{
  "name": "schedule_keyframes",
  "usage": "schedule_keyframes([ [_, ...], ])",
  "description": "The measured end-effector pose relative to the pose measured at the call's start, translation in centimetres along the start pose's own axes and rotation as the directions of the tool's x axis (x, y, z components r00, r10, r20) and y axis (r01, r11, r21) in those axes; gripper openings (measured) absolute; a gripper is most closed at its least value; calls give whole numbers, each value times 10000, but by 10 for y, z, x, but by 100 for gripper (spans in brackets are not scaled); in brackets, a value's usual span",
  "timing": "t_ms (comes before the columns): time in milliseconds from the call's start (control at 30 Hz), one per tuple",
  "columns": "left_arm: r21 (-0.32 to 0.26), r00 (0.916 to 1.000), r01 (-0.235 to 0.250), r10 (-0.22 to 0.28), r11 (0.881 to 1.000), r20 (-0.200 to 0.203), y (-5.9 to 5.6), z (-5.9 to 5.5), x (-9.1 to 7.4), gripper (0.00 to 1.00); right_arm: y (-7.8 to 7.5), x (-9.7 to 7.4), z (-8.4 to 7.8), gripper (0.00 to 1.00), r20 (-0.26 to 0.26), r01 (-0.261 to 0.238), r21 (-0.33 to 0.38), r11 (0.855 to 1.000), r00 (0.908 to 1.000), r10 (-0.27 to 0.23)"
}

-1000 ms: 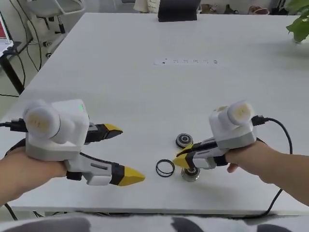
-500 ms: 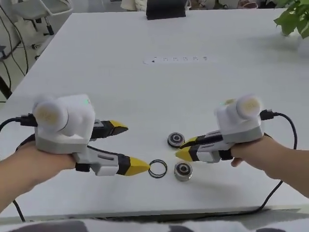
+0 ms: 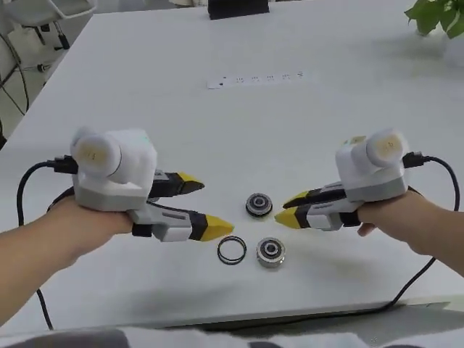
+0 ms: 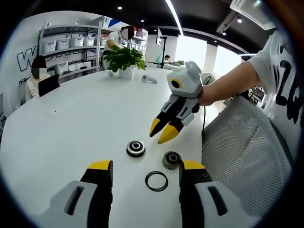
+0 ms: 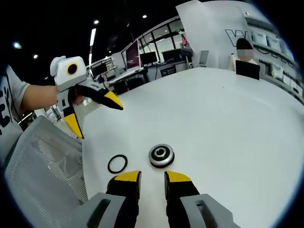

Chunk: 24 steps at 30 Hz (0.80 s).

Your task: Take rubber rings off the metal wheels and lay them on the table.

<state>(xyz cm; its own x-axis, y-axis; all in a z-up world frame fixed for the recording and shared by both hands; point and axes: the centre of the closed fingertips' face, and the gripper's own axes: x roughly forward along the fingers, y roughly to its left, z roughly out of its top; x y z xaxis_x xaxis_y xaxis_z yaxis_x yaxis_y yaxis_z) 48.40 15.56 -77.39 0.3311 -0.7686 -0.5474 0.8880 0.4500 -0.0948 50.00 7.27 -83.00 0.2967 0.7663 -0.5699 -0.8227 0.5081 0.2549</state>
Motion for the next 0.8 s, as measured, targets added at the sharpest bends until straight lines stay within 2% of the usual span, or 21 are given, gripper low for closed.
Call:
schedule_keyframes([
  [233, 47, 9996, 104, -102, 9999, -255, 6, -2, 13, 48, -4, 3, 1, 20, 194, 83, -35, 10000, 9998, -82],
  [500, 52, 9992, 273, -271, 9996, -286, 11, 4, 34, 44, -8, 6, 0, 22, 342, 116, -101, 9999, 9994, -113],
  [800, 95, 9974, 493, -487, 9987, -525, 13, 3, 58, 37, -11, 7, -3, 22, 474, 164, -36, 9999, 9987, -162],
])
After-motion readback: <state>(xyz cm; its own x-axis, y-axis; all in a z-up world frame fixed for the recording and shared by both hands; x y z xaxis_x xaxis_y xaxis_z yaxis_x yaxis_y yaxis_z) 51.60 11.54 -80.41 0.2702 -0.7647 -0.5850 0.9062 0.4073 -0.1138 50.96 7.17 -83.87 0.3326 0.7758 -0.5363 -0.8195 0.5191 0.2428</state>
